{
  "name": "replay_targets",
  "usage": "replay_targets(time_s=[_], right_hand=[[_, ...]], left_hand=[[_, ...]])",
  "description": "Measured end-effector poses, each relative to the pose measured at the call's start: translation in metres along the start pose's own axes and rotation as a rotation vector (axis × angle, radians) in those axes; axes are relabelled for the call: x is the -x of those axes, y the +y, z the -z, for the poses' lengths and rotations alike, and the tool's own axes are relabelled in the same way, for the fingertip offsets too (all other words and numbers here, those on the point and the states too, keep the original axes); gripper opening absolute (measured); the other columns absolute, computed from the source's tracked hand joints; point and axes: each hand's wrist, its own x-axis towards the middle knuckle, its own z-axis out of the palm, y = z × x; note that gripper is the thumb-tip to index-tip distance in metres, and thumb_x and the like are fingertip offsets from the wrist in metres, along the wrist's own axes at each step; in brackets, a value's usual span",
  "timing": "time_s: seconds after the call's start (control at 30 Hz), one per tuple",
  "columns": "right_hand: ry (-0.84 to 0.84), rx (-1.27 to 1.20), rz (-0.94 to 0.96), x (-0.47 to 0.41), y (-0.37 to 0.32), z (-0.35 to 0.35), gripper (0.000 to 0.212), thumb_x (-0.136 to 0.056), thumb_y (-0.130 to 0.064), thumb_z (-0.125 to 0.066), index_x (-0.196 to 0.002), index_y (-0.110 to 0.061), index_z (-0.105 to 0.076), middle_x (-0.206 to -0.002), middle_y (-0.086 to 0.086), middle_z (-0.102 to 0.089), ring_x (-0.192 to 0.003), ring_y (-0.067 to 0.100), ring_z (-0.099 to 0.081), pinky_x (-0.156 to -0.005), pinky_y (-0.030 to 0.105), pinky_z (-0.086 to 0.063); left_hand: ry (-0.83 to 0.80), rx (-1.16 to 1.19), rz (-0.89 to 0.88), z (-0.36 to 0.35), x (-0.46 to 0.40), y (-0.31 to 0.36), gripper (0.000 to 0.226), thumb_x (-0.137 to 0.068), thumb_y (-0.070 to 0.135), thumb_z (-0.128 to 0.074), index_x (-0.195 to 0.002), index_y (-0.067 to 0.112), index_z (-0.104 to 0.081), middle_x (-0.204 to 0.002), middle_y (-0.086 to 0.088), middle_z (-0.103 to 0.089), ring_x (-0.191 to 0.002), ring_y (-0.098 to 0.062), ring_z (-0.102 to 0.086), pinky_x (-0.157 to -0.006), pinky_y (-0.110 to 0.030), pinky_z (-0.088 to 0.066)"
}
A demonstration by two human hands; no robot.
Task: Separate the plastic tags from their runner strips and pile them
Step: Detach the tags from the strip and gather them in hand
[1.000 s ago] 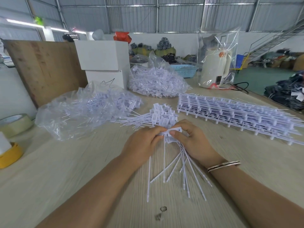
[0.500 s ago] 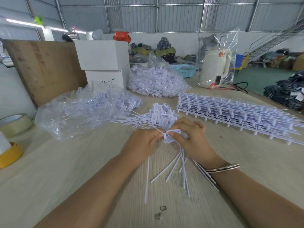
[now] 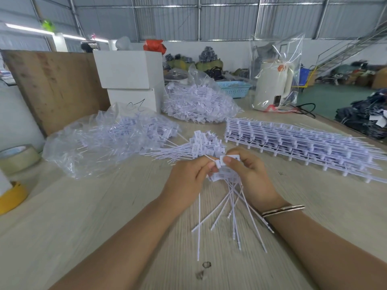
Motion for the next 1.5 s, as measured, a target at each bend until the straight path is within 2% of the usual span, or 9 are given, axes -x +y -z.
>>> replay_targets(time_s=[0.13, 0.27, 0.4, 0.53, 0.67, 1.0, 1.2, 1.4, 1.5], right_hand=[[0.397, -0.281, -0.200, -0.004, -0.007, 0.019, 0.013, -0.090, -0.013, -0.057, -0.078, -0.011, -0.060, -0.071, -0.001, -0.063, -0.051, 0.002, -0.059, -0.044, 0.013, -0.044], [0.069, 0.317, -0.175, -0.004, 0.004, 0.011, 0.012, -0.090, -0.021, -0.059, -0.083, -0.011, -0.061, -0.076, -0.003, -0.063, -0.073, 0.010, -0.061, -0.075, 0.026, -0.049], [-0.009, 0.835, -0.155, -0.009, 0.014, 0.003, 0.006, -0.090, -0.025, -0.057, -0.094, -0.029, -0.053, -0.105, -0.010, -0.053, -0.110, 0.011, -0.047, -0.097, 0.032, -0.022], [0.057, 0.854, -0.104, -0.006, 0.014, 0.005, 0.021, -0.093, -0.025, -0.052, -0.113, -0.028, -0.054, -0.119, -0.012, -0.052, -0.119, 0.009, -0.041, -0.100, 0.032, -0.017], [-0.080, 0.865, 0.046, -0.001, 0.011, -0.007, 0.019, -0.087, -0.054, -0.049, -0.091, -0.042, -0.063, -0.106, -0.021, -0.052, -0.109, -0.002, -0.036, -0.092, 0.022, -0.011], [-0.097, 0.459, -0.068, -0.008, 0.011, 0.005, 0.024, -0.089, -0.019, -0.059, -0.065, -0.022, -0.059, -0.075, -0.002, -0.054, -0.081, 0.015, -0.050, -0.088, 0.044, -0.037], [-0.216, 0.527, 0.015, -0.004, 0.008, 0.000, 0.016, -0.083, -0.020, -0.069, -0.073, -0.007, -0.065, -0.068, 0.001, -0.055, -0.065, 0.004, -0.047, -0.062, 0.015, -0.034], [-0.122, 0.647, 0.077, -0.003, 0.006, 0.002, 0.024, -0.085, -0.021, -0.066, -0.068, -0.033, -0.055, -0.070, -0.006, -0.057, -0.075, 0.008, -0.051, -0.095, 0.049, -0.034], [-0.128, 0.671, 0.067, -0.002, 0.004, 0.002, 0.024, -0.086, -0.023, -0.064, -0.069, -0.036, -0.053, -0.069, -0.009, -0.056, -0.074, 0.005, -0.051, -0.097, 0.048, -0.031]], left_hand=[[-0.003, 0.097, 0.055, 0.005, 0.005, -0.006, 0.027, -0.096, 0.012, -0.051, -0.095, 0.035, -0.065, -0.075, 0.028, -0.066, -0.073, 0.011, -0.060, -0.070, -0.010, -0.045], [0.024, 0.042, 0.095, 0.013, 0.003, -0.016, 0.024, -0.090, 0.019, -0.061, -0.113, 0.025, -0.068, -0.102, 0.005, -0.071, -0.095, -0.011, -0.063, -0.087, -0.029, -0.049], [-0.022, -0.097, 0.062, 0.009, 0.003, -0.016, 0.031, -0.085, 0.017, -0.067, -0.116, 0.024, -0.067, -0.106, -0.001, -0.064, -0.100, -0.014, -0.057, -0.087, -0.020, -0.041], [-0.024, -0.088, 0.068, 0.007, 0.003, -0.015, 0.037, -0.083, 0.013, -0.068, -0.119, 0.024, -0.065, -0.107, -0.002, -0.063, -0.101, -0.015, -0.056, -0.084, -0.016, -0.038], [-0.059, -0.075, -0.027, 0.001, 0.002, -0.008, 0.045, -0.081, 0.010, -0.069, -0.125, 0.016, -0.059, -0.108, -0.003, -0.058, -0.103, -0.018, -0.054, -0.087, -0.024, -0.039], [-0.113, -0.148, -0.031, 0.007, 0.006, -0.012, 0.040, -0.077, 0.010, -0.056, -0.115, 0.020, -0.058, -0.111, 0.007, -0.055, -0.107, -0.012, -0.051, -0.088, -0.036, -0.045], [-0.049, -0.159, 0.008, 0.008, 0.005, -0.013, 0.023, -0.087, 0.021, -0.064, -0.109, 0.024, -0.069, -0.102, 0.004, -0.070, -0.093, -0.014, -0.062, -0.080, -0.037, -0.049], [-0.044, -0.019, 0.056, 0.009, 0.003, -0.011, 0.016, -0.092, 0.019, -0.059, -0.096, 0.020, -0.074, -0.081, 0.005, -0.073, -0.075, -0.011, -0.067, -0.076, -0.034, -0.050], [-0.023, 0.006, 0.068, 0.009, 0.003, -0.012, 0.016, -0.092, 0.018, -0.059, -0.093, 0.018, -0.075, -0.079, 0.007, -0.073, -0.075, -0.010, -0.067, -0.076, -0.032, -0.051]])
